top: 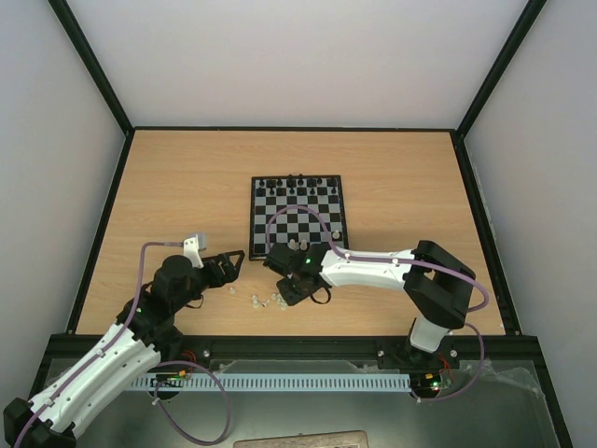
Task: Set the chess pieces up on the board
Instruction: Pick up the chess piece at the center of the board, then place the chess piece on the chessboard.
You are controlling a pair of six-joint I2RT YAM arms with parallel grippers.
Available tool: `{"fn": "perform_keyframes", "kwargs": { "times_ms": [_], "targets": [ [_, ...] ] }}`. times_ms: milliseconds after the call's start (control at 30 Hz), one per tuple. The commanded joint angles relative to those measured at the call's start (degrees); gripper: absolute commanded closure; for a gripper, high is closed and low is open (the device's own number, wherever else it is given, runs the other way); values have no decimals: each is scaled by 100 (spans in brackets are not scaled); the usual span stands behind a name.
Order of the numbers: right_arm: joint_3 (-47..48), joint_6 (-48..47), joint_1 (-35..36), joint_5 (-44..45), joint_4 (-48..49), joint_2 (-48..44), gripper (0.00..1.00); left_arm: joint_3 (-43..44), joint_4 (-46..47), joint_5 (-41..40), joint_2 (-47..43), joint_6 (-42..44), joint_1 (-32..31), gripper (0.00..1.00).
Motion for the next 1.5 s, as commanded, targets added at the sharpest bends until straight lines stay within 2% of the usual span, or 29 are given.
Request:
{"fn": "perform_keyframes", "kwargs": {
  "times_ms": [0,67,267,500,733,833,1467],
  "targets": [
    [-39,12,47,-8,-78,105,91,-58,-79,-53,-76,-18,-11,0],
    [-7,-19,43,-12,-115,42,94,-66,-81,-58,-77,-13,-13,1],
    [341,-99,-92,556,-595,-485,94,-38,-91,-58,-59,16,-11,1],
    [546,-359,-1028,991,-976,-1074,94,-27,-76,-50,-60,30,-15,1],
    [855,-640,-2095,1163,-945,-652,94,-4,-27,-7,7,56,-11,0],
    [959,-697,-2313,1146,-866,-354,94,13,-71,-25,-10,78,-18,1],
    [1326,-892,-2649,803,-508,616,93,-22,-37,-49,-6,91,-11,1]
  ]
}}
